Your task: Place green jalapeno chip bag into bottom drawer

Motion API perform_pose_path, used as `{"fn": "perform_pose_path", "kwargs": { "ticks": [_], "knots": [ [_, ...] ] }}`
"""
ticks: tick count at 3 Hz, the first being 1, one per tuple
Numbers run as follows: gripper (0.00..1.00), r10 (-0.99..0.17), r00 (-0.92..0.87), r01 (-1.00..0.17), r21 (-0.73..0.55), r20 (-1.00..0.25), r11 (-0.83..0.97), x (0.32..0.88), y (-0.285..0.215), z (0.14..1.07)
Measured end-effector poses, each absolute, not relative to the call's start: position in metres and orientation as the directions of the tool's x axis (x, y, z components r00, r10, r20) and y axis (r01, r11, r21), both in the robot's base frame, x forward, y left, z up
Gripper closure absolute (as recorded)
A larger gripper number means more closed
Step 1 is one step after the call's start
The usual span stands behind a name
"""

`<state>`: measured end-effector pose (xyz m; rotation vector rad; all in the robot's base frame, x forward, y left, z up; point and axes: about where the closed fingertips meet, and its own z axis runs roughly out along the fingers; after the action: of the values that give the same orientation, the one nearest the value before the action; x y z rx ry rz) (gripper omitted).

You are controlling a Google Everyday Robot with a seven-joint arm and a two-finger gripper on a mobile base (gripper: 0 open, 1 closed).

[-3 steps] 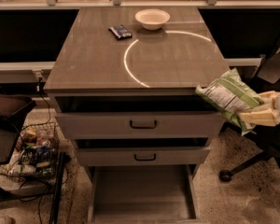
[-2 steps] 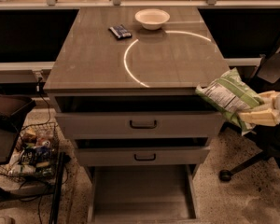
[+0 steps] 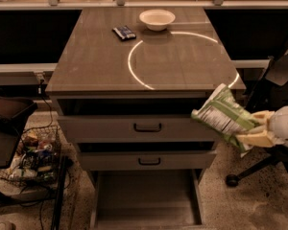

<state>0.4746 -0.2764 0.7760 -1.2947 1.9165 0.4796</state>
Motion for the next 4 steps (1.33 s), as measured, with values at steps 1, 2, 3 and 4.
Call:
{"fn": "perform_pose_path", "kwargs": {
  "ticks": [1, 2, 3, 4],
  "knots": [
    [1.0, -0.771, -0.178, -0.96, -0.064, -0.612, 0.272, 0.43, -0.281, 0.668],
    [1.0, -0.868, -0.189, -0.975, -0.015, -0.458, 0.22, 0.414, -0.294, 0.594],
    [1.0, -0.934, -0.14, -0.99, 0.049, -0.329, 0.131, 0.402, -0.292, 0.539],
    [1.0, -0.946, -0.117, -0.993, 0.052, -0.303, 0.106, 0.401, -0.293, 0.533]
  ]
}}
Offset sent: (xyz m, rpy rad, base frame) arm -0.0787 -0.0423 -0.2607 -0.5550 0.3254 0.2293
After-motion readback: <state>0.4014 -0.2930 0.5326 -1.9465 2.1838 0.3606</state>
